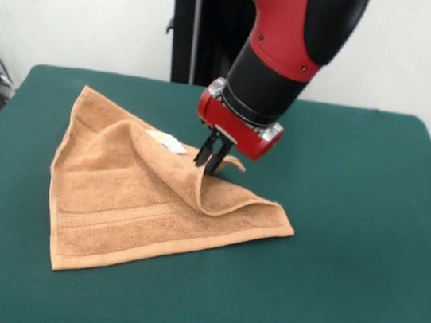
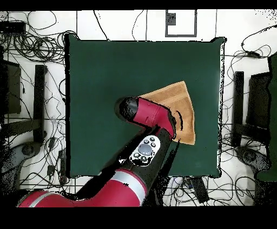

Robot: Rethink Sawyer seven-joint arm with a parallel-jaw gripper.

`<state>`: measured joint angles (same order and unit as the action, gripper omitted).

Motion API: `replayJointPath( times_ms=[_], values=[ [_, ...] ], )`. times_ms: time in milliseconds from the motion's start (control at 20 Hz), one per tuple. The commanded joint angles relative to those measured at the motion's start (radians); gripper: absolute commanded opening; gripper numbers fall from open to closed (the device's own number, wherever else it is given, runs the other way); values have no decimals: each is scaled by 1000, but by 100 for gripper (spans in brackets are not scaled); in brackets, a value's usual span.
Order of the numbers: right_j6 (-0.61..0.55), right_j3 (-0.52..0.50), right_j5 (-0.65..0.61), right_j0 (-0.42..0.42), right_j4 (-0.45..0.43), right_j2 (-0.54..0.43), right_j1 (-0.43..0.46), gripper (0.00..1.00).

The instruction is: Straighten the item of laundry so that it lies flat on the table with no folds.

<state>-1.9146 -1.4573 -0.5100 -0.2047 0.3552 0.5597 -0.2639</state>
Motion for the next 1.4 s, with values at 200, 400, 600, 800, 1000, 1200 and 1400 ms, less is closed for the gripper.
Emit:
replayJointPath(
  times_ms=[200, 400, 600, 800, 1000, 1200, 1400],
  values=[
    [497, -189, 34, 357, -285, -506, -251, 0],
    [300, -191, 62, 358, -326, -499, -262, 0],
    [302, -182, 29, 403, -427, -565, -268, 0],
    [293, -179, -4, 439, -496, -621, -276, 0],
    [256, -168, -26, 457, -545, -655, -278, 0],
    [239, -157, -50, 472, -577, -685, -277, 0],
    [248, -145, -77, 490, -608, -722, -275, 0]
  ],
)
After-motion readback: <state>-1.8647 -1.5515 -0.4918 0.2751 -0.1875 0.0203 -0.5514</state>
